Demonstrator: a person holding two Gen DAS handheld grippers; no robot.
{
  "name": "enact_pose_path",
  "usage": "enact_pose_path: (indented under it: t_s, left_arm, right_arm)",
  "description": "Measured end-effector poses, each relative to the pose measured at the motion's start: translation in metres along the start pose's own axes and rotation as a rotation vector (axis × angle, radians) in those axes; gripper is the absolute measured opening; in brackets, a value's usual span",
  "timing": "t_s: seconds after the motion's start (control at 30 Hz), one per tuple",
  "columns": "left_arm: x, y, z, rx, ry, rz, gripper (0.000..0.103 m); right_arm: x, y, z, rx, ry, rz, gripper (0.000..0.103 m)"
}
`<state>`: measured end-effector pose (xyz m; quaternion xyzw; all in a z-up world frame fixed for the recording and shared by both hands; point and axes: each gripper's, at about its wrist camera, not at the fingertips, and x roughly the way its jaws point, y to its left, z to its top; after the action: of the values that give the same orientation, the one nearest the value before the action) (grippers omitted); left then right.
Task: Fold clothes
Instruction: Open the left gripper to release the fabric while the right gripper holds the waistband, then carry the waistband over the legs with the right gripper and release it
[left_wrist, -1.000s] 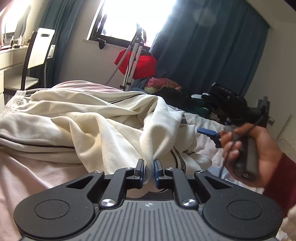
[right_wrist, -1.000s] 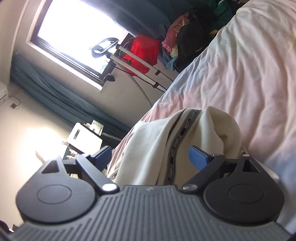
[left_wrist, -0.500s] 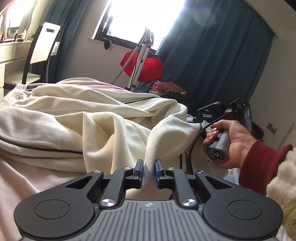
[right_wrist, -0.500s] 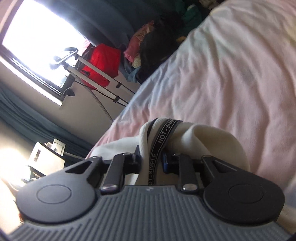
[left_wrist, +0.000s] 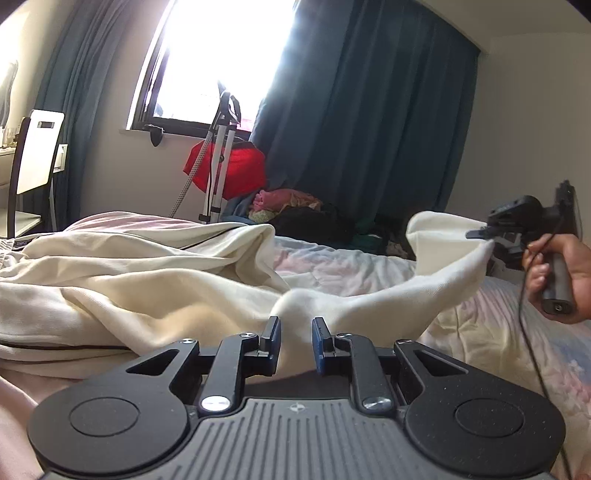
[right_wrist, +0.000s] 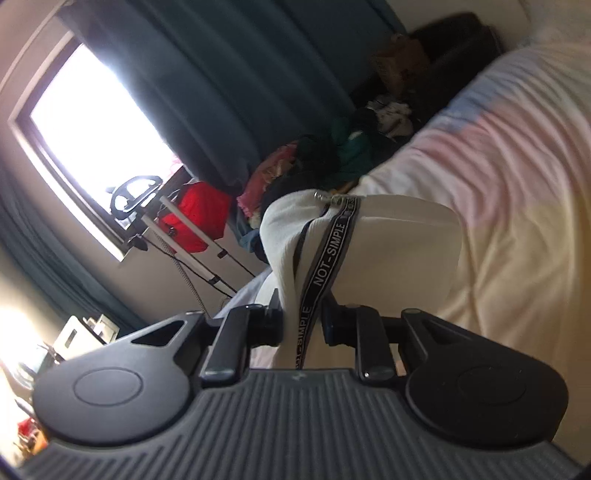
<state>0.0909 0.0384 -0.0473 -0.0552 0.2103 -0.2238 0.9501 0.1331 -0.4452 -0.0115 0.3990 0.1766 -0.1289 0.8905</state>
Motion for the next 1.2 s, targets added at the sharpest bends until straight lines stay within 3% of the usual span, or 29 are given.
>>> enact_pose_path:
  t_s: [0.1,0.2,0.4,0.57,0.63,0.7,0.77,0.9,1.1,1.2]
  left_arm:
    - [0.004,-0.009,-0.007,0.002,0.034,0.032,0.019]
    - [0.006,-0.009,-0.011,-0.032,0.068,0.060,0.020]
    - [-0.009,-0.006,-0.012,-0.088,0.088,0.124,0.028]
    - [-0.019,-0.005,-0.011,-0.134,0.088,0.156,0.041]
    - [-0.020,-0.003,-0.010,-0.155,0.088,0.158,0.042]
    - [-0.018,-0.003,-0.011,-0.164,0.092,0.167,0.054]
    - [-0.016,-0.003,-0.014,-0.174,0.096,0.188,0.066]
    - [-0.012,0.000,-0.017,-0.199,0.109,0.211,0.069]
    - [-0.008,0.004,-0.020,-0.225,0.119,0.224,0.072]
    - [-0.005,0.006,-0.021,-0.236,0.125,0.229,0.072]
  right_arm:
    - [-0.020,-0.063,-0.013,0.123,0.082,-0.043,0.023]
    - [-0.036,-0.111,-0.036,0.232,0.130,-0.028,0.023]
    - [-0.060,-0.165,-0.060,0.504,0.179,0.029,0.025]
    - [-0.067,-0.179,-0.067,0.592,0.190,0.060,0.029]
    - [-0.060,-0.182,-0.073,0.630,0.221,0.059,0.041]
    - [-0.055,-0.187,-0.079,0.673,0.245,0.060,0.059]
    - [-0.051,-0.188,-0.082,0.693,0.242,0.072,0.059]
    - [-0.045,-0.188,-0.080,0.707,0.189,0.120,0.059]
    - [-0.032,-0.200,-0.081,0.725,0.134,-0.027,0.058]
    - [-0.029,-0.200,-0.075,0.715,0.086,-0.028,0.059]
